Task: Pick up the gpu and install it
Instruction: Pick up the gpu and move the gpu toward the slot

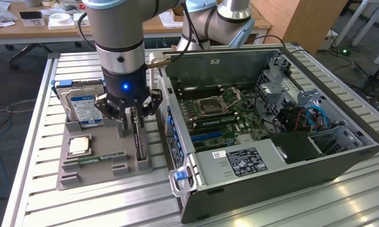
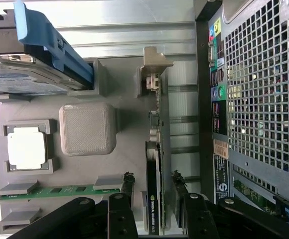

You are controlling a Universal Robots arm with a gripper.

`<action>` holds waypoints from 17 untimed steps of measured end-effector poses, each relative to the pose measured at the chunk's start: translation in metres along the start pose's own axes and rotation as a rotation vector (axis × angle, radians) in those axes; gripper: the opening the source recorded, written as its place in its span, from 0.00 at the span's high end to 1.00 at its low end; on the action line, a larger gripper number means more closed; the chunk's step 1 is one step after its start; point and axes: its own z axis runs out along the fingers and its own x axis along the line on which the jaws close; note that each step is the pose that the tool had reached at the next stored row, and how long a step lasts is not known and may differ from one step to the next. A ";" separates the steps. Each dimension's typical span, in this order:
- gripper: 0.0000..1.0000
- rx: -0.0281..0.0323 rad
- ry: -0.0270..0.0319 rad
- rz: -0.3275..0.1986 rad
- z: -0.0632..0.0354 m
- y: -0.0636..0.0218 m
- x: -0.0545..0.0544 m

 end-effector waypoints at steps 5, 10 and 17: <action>0.57 -0.0006 -0.0005 0.000 0.0009 0.0000 0.000; 0.57 -0.0004 -0.0004 0.000 0.0065 -0.0002 0.000; 0.57 -0.0004 -0.0005 0.000 0.0136 -0.0004 0.000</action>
